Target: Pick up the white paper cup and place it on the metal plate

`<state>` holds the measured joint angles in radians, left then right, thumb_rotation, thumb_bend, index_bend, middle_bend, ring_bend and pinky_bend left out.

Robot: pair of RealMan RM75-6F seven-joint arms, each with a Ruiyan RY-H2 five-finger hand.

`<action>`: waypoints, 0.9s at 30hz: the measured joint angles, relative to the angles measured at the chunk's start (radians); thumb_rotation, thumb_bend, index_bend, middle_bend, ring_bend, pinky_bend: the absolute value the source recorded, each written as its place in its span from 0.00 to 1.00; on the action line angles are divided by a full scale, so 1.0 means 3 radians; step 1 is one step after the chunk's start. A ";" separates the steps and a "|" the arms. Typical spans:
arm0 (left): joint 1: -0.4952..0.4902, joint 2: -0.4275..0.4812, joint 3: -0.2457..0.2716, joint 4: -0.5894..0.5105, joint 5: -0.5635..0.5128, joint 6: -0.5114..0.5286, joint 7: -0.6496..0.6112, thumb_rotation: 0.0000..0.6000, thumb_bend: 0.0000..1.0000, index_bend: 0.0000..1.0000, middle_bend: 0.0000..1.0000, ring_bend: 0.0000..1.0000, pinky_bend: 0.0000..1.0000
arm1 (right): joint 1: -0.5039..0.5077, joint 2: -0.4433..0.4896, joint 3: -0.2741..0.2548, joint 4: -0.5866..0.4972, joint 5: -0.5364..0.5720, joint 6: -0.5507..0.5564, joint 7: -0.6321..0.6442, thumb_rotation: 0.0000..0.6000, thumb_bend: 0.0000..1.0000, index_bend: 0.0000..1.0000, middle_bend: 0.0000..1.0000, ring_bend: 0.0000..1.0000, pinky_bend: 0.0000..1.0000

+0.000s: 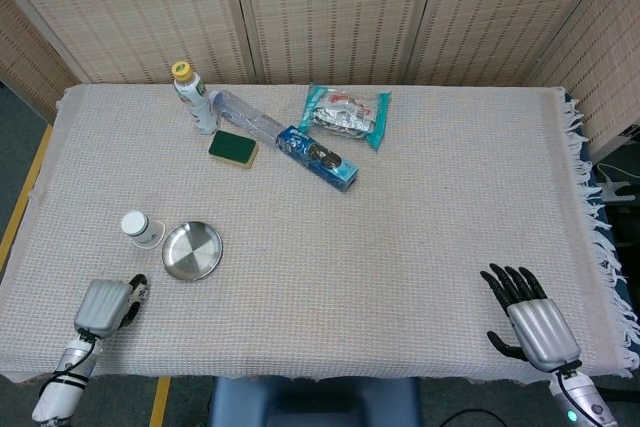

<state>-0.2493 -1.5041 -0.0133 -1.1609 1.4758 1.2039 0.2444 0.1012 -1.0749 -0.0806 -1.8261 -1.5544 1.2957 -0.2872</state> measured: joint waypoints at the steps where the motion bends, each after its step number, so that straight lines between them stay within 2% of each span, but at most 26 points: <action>1: -0.0002 -0.0010 0.0000 0.0013 0.0000 0.0012 0.0015 1.00 0.40 0.38 1.00 1.00 1.00 | -0.0001 0.0001 -0.0001 -0.0001 -0.0005 0.0004 0.0003 0.89 0.19 0.00 0.00 0.00 0.00; 15: -0.0025 -0.0076 0.0026 0.0072 -0.0018 0.0039 0.0045 1.00 0.40 0.44 1.00 1.00 1.00 | -0.0006 0.0011 -0.0015 -0.0030 0.0041 -0.0018 -0.0031 0.89 0.19 0.00 0.00 0.00 0.00; 27: -0.0061 -0.0153 0.0024 0.0202 -0.0016 0.0061 -0.0015 1.00 0.40 0.56 1.00 1.00 1.00 | 0.0003 0.0028 -0.0028 -0.0054 0.0062 -0.0052 -0.0017 0.89 0.19 0.00 0.00 0.00 0.00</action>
<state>-0.2675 -1.5500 -0.0062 -1.1004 1.4712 1.2222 0.2399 0.1021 -1.0666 -0.0891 -1.8425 -1.5359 1.2801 -0.2922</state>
